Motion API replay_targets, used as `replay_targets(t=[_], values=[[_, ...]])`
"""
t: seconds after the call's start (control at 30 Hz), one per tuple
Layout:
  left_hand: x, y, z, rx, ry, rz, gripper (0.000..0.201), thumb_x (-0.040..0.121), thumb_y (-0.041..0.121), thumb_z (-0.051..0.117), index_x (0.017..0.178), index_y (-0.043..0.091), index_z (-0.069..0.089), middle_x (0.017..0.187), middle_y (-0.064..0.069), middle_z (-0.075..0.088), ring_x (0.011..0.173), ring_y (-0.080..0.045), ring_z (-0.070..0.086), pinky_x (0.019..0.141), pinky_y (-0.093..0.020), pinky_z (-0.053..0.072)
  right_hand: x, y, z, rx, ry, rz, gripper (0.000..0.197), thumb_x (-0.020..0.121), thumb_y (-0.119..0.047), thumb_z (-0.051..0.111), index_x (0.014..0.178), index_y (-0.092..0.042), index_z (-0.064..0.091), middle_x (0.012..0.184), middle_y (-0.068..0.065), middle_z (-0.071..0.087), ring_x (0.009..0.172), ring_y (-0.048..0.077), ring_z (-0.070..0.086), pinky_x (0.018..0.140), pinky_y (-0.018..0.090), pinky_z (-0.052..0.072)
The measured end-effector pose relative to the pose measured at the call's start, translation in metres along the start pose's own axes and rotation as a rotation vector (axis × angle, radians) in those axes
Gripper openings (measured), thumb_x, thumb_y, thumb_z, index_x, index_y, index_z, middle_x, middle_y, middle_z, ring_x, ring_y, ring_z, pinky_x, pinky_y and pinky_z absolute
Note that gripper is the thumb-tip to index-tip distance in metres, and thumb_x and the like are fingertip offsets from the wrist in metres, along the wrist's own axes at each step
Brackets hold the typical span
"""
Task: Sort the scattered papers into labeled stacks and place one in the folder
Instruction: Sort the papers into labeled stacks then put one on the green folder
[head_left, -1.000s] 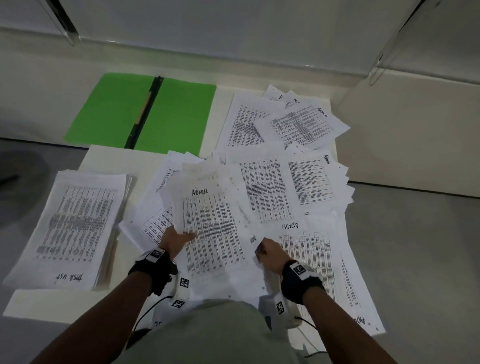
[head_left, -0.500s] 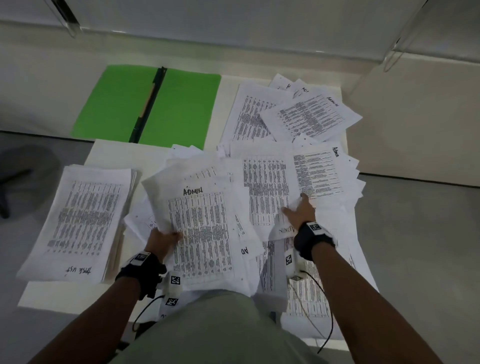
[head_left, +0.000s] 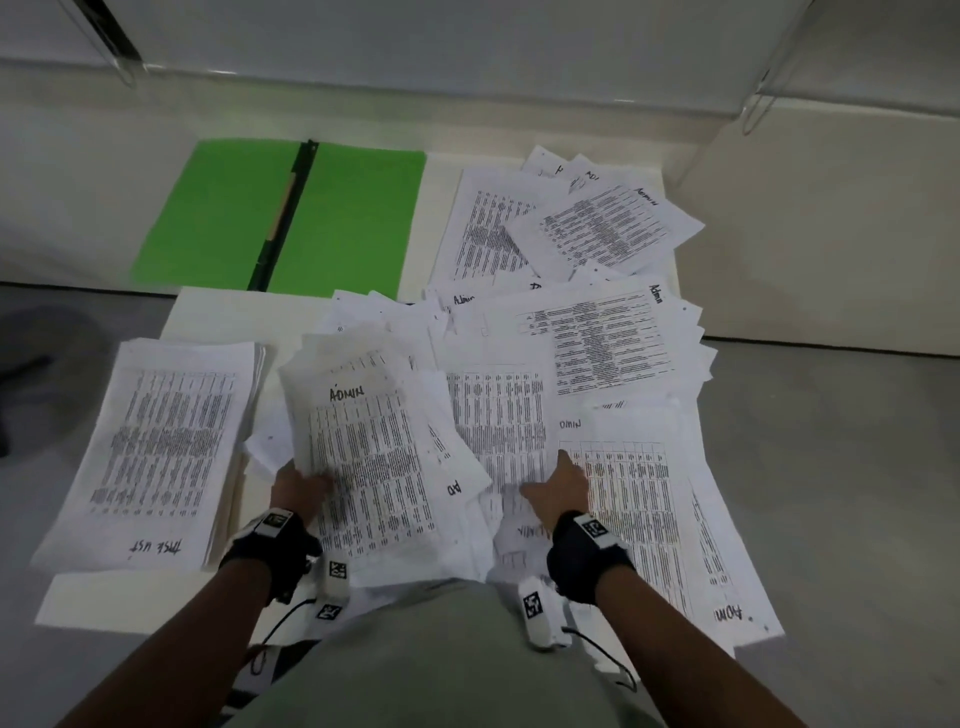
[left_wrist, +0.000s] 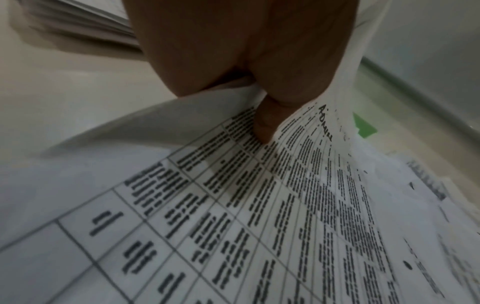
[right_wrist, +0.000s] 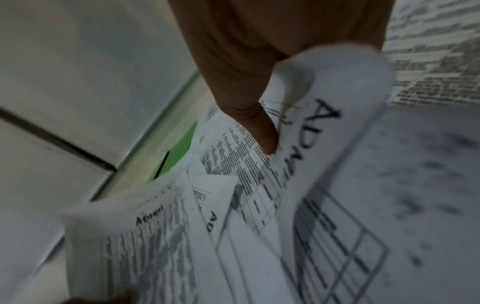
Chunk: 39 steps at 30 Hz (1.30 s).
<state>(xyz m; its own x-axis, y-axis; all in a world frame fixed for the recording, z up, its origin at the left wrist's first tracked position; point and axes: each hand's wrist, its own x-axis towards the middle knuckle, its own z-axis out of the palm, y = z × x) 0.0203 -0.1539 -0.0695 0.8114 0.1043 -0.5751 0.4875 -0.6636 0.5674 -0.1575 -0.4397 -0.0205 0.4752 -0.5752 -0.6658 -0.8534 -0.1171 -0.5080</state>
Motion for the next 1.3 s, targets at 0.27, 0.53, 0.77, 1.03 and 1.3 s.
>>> replay_targets(t=[0.27, 0.53, 0.77, 1.03, 1.3], values=[[-0.002, 0.014, -0.006, 0.035, -0.032, 0.053, 0.032, 0.079, 0.001, 0.069, 0.108, -0.005, 0.061, 0.093, -0.017, 0.065, 0.083, -0.027, 0.060, 0.080, -0.035, 0.048, -0.007, -0.022, -0.076, 0.443, 0.032, -0.390, 0.066, 0.078, -0.001, 0.076, 0.131, -0.025, 0.045, 0.113, -0.008, 0.063, 0.099, 0.004, 0.064, 0.079, 0.015, 0.052], [-0.006, 0.022, -0.005, 0.052, -0.141, 0.067, 0.036, 0.079, -0.003, 0.071, 0.108, -0.013, 0.054, 0.095, -0.024, 0.061, 0.090, -0.032, 0.058, 0.084, -0.039, 0.046, -0.008, -0.027, -0.138, 0.839, -0.173, -0.475, 0.066, 0.063, -0.006, 0.080, 0.123, -0.024, 0.059, 0.122, 0.006, 0.068, 0.110, 0.022, 0.066, 0.089, 0.039, 0.055], [-0.013, 0.035, 0.007, -0.092, -0.182, 0.023, 0.039, 0.076, -0.005, 0.072, 0.111, -0.011, 0.056, 0.101, -0.017, 0.064, 0.093, -0.027, 0.060, 0.088, -0.037, 0.047, 0.016, 0.001, -0.061, 0.579, -0.256, -0.261, 0.065, 0.071, -0.004, 0.080, 0.129, -0.016, 0.053, 0.118, 0.002, 0.067, 0.114, 0.023, 0.062, 0.095, 0.038, 0.051], [-0.032, 0.041, 0.020, -0.399, -0.211, 0.014, 0.040, 0.078, 0.026, 0.077, 0.113, 0.012, 0.063, 0.096, -0.005, 0.069, 0.096, -0.023, 0.063, 0.091, -0.037, 0.046, 0.005, -0.022, 0.013, 0.142, -0.320, -0.309, 0.056, 0.095, -0.019, 0.058, 0.144, -0.018, 0.032, 0.124, -0.006, 0.050, 0.111, 0.012, 0.050, 0.095, 0.024, 0.039], [-0.021, 0.034, 0.017, -0.125, -0.180, -0.016, 0.044, 0.072, 0.002, 0.079, 0.110, -0.008, 0.061, 0.109, -0.025, 0.066, 0.103, -0.039, 0.063, 0.095, -0.049, 0.048, 0.035, -0.013, -0.030, 0.176, 0.128, -0.302, 0.029, 0.088, -0.015, 0.061, 0.117, -0.014, 0.059, 0.112, 0.003, 0.059, 0.100, 0.020, 0.061, 0.077, 0.022, 0.049]])
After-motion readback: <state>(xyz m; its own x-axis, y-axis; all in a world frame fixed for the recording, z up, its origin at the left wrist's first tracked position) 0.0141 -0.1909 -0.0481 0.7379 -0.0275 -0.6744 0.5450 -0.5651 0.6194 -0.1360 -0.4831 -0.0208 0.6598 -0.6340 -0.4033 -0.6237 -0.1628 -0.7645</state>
